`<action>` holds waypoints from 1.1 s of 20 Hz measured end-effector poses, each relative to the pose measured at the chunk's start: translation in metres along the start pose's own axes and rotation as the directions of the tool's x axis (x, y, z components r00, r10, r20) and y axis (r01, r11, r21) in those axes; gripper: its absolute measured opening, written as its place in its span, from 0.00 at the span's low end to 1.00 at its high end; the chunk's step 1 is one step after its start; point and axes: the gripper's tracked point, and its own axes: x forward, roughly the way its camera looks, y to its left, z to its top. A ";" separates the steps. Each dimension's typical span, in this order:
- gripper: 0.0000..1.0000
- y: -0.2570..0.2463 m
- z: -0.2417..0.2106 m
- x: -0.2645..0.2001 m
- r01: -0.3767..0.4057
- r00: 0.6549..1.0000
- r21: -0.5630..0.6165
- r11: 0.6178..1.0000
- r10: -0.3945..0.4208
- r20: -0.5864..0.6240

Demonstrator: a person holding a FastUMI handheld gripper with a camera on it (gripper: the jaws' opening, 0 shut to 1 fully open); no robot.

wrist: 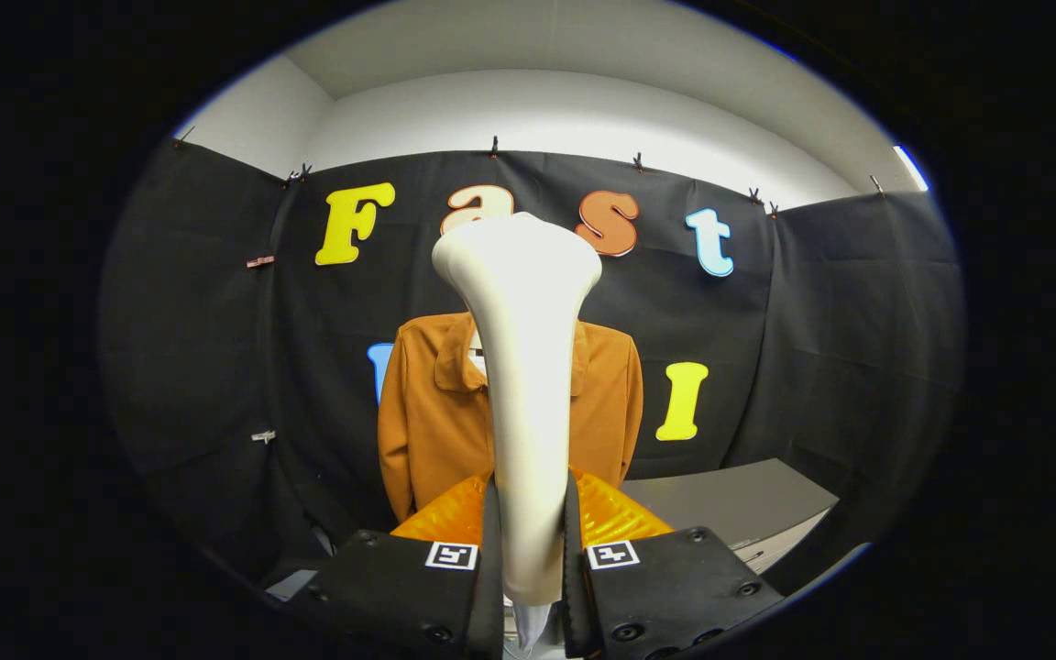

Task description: Iron the clothes twice with a garment steamer, once on the left side and once on the right side.

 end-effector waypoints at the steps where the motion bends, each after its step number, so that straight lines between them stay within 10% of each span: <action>1: 0.29 0.000 -0.001 0.001 -0.001 1.000 0.001 1.000 0.001 -0.001; 22: 0.29 0.001 -0.009 -0.002 -0.016 1.000 0.007 1.000 0.016 -0.005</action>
